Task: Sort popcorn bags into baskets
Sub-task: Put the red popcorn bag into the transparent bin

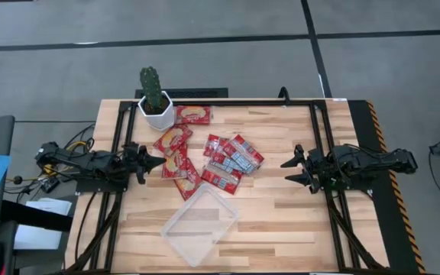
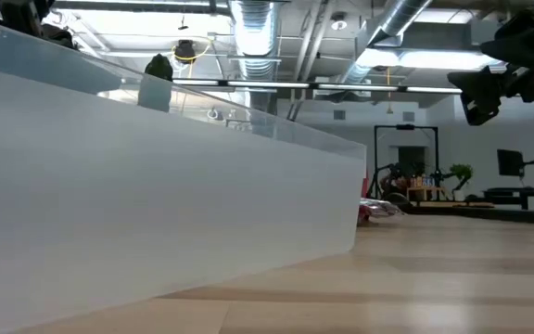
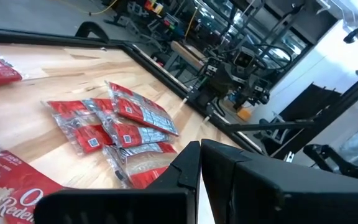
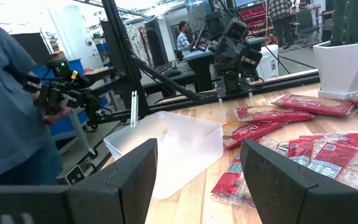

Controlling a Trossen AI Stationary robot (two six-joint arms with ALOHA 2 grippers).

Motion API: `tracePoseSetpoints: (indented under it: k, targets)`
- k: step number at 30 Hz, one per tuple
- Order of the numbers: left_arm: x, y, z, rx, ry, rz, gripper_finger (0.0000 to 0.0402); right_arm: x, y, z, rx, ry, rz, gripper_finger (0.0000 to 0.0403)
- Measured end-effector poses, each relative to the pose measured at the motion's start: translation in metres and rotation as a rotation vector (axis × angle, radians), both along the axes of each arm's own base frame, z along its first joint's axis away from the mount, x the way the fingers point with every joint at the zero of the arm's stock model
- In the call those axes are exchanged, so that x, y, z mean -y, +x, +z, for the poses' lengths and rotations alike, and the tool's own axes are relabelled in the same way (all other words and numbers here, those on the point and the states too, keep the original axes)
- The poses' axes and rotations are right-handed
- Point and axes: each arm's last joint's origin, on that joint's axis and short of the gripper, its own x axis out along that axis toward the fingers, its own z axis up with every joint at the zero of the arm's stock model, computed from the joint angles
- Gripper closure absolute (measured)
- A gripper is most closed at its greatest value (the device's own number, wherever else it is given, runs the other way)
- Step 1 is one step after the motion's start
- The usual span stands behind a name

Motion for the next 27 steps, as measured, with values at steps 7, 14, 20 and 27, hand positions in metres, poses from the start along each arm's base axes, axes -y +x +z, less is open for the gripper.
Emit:
tracePoseSetpoints:
  k: [7,14,20,27]
  targets:
    - [-0.0003,-0.0003,0.0013,0.035,-0.109,0.002,0.0400,0.0026,0.0002,-0.0002,0.047,-0.318,-0.049,0.0148]
    - [-0.0048,-0.0019,0.0013,0.112,-0.330,0.151,0.0400,0.0014,0.0000,0.0021,0.090,-0.378,-0.009,0.0148]
    - [-0.0062,-0.0025,0.0010,0.126,-0.355,0.201,0.0399,0.0015,0.0000,0.0018,0.065,-0.256,-0.005,0.0148]
    - [-0.0062,-0.0026,0.0008,0.130,-0.378,0.200,0.0400,0.0017,0.0000,0.0020,0.023,-0.009,0.002,0.0148]
